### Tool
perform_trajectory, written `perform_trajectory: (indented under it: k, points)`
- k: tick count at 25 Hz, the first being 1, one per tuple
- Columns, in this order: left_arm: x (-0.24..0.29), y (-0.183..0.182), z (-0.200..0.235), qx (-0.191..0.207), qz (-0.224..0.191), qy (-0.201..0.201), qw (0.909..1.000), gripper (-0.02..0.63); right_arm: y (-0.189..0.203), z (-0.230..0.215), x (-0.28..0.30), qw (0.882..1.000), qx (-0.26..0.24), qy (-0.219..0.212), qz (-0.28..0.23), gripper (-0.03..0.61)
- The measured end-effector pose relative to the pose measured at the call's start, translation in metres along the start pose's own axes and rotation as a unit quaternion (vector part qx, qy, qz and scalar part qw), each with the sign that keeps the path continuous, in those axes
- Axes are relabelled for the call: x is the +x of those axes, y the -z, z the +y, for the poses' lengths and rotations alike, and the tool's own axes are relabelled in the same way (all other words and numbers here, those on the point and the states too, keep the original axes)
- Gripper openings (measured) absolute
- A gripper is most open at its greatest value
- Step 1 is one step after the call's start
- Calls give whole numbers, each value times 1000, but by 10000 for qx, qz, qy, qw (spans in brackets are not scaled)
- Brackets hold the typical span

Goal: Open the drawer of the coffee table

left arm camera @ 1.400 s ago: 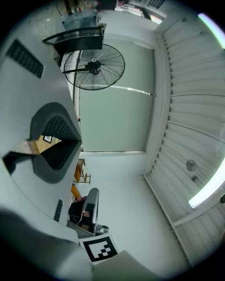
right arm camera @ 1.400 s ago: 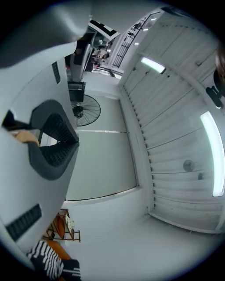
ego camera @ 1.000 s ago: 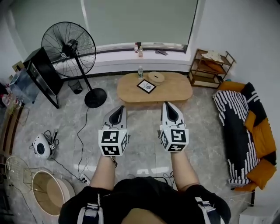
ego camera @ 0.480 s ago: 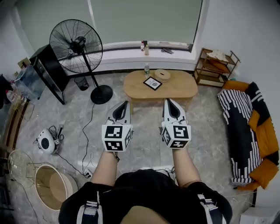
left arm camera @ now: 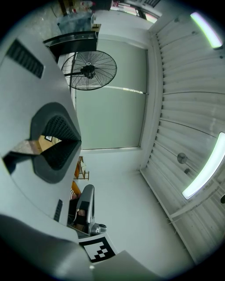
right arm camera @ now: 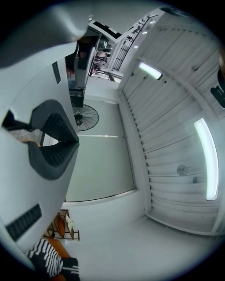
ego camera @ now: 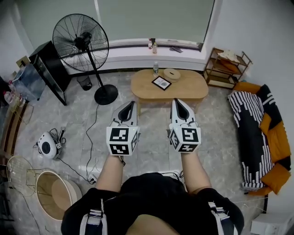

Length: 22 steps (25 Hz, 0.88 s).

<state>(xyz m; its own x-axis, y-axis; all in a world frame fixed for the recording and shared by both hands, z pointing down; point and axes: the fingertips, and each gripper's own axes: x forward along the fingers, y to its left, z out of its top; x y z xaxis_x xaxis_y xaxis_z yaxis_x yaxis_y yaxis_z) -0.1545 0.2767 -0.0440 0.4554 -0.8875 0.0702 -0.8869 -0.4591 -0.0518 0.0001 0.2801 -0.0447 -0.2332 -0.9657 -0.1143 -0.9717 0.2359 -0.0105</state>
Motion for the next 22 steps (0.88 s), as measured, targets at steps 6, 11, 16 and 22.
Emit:
perform_trajectory:
  k: [6,11,16,22]
  points:
    - [-9,9,34,-65,-26,157,9999,20,5,32,9,9999,-75,147,8,15]
    - [-9,16,56,-119,-8,222,9997,20,12,46,16,9996,-121,257,62,15]
    - [2,17,67,-126,-63,226,9996,19,15,39,29,9994,-119,333,38,15]
    - [45,36,80,-118,62,179,9998,19,31,13,68,9992,-106,376,2,15]
